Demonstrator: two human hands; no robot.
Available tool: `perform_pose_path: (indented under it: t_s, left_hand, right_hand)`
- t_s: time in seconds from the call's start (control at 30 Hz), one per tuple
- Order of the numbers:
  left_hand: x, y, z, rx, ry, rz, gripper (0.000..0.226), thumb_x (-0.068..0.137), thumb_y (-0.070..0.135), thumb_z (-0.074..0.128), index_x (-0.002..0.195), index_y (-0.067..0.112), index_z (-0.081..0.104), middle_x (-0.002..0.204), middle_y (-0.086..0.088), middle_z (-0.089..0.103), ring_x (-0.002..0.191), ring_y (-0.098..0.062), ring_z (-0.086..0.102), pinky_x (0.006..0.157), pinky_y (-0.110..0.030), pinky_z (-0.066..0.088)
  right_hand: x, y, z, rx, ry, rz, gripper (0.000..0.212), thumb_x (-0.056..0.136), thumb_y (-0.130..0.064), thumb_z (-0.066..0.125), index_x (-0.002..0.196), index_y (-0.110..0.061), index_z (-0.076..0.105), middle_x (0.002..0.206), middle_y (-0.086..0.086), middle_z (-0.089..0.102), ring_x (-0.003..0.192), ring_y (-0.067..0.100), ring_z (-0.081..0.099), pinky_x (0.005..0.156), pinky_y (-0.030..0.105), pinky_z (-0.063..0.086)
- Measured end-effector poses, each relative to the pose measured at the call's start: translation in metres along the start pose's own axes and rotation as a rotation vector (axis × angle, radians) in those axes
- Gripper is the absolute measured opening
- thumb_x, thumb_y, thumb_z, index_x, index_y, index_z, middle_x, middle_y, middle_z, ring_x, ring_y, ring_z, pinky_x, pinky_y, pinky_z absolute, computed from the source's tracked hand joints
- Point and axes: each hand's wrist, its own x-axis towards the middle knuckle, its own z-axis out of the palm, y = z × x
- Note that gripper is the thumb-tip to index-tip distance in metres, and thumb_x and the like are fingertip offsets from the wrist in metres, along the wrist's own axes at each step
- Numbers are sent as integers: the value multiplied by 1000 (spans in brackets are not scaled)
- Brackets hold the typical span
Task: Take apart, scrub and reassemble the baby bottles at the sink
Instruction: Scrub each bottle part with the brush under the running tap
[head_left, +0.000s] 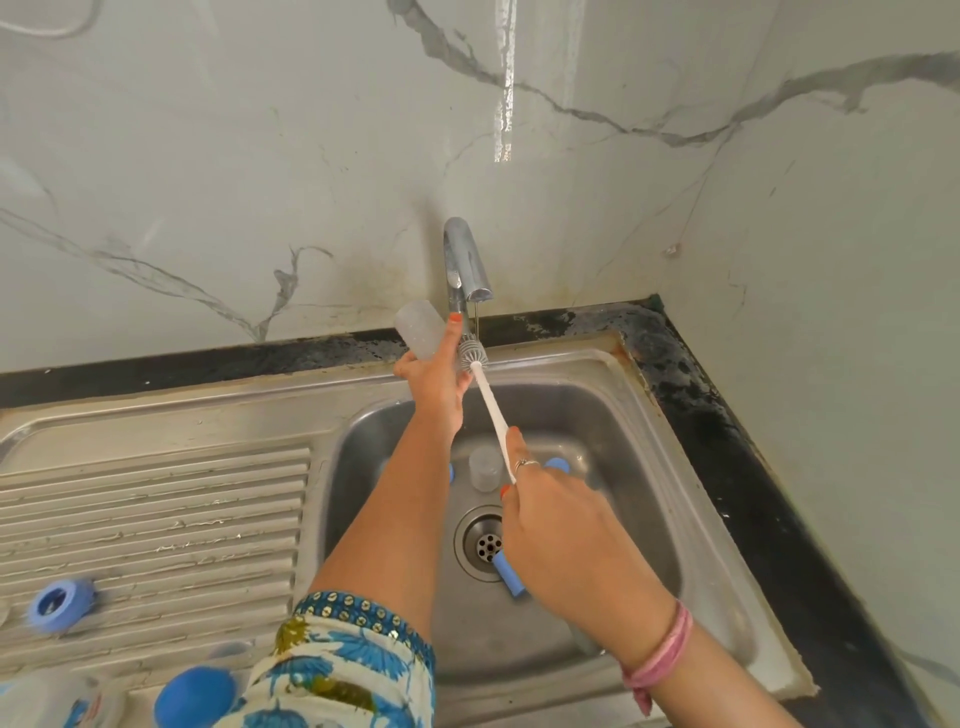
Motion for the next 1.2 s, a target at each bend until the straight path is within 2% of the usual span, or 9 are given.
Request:
perform_pose_path:
  t_s: [0.13, 0.27, 0.4, 0.53, 0.63, 0.73, 0.8, 0.93, 1.2]
  left_hand:
    - [-3, -8, 2, -28, -112, -6, 54, 87, 38, 70, 128, 9, 49, 113, -10, 64, 101, -23, 65, 86, -44, 57]
    - [-16, -21, 9, 13, -183, 36, 20, 96, 32, 56, 110, 18, 58, 98, -1, 64, 89, -13, 64, 71, -26, 57]
    - [-9, -8, 14, -82, -94, 53, 38, 98, 27, 46, 133, 14, 41, 108, -6, 54, 92, -19, 56, 65, -28, 49]
    - [-1, -2, 17, -131, -17, 42, 41, 97, 29, 50, 133, 15, 37, 119, -13, 53, 98, -25, 54, 75, -36, 44]
    - [-3, -7, 18, -141, -53, 4, 49, 91, 32, 64, 130, 16, 37, 122, -14, 55, 102, -27, 57, 85, -41, 50]
    - [-5, -12, 16, -139, -148, -39, 53, 82, 25, 76, 124, 20, 43, 112, -7, 61, 97, -19, 62, 88, -34, 56]
    - [-7, -13, 12, -194, -209, -53, 46, 84, 24, 74, 123, 17, 50, 108, -4, 64, 94, -15, 65, 81, -28, 57]
    - [-7, -16, 7, -172, -239, -18, 45, 94, 31, 60, 134, 13, 50, 113, -8, 62, 102, -20, 61, 91, -34, 53]
    - [2, -1, 13, -188, -55, -58, 51, 95, 46, 49, 135, 15, 48, 106, -8, 60, 85, -19, 56, 63, -27, 43]
  right_hand:
    - [10, 2, 4, -115, 55, -37, 66, 97, -11, 32, 155, -9, 1, 100, 2, 55, 80, 13, 50, 67, 22, 35]
    - [41, 10, -8, 20, -50, 87, 60, 100, -12, 32, 155, -9, 7, 112, 13, 60, 99, 24, 56, 72, 27, 35]
    - [22, 6, -1, -57, -3, 19, 64, 100, -13, 33, 155, -10, 1, 108, 7, 57, 89, 17, 52, 72, 25, 36]
    - [1, 4, 10, -209, 39, -50, 67, 96, -12, 31, 154, -9, -4, 111, 6, 52, 80, 16, 48, 68, 21, 31]
    - [4, 3, 13, -218, 53, -42, 68, 95, -11, 32, 154, -7, -4, 112, 7, 53, 77, 16, 42, 68, 22, 31]
    - [18, 7, 13, -169, 62, -33, 68, 96, -11, 33, 154, -5, -3, 113, 7, 57, 94, 15, 51, 73, 22, 35]
    - [30, 10, 8, -102, 28, 1, 64, 99, -12, 33, 154, -7, 0, 112, 8, 58, 99, 18, 54, 77, 26, 39]
    - [37, 12, -6, -21, -21, 43, 58, 101, -14, 32, 154, -7, 9, 105, 10, 59, 93, 23, 56, 77, 33, 44]
    - [2, -2, 1, -141, 54, -66, 66, 97, -12, 32, 155, -13, 0, 106, 4, 54, 75, 15, 42, 66, 22, 32]
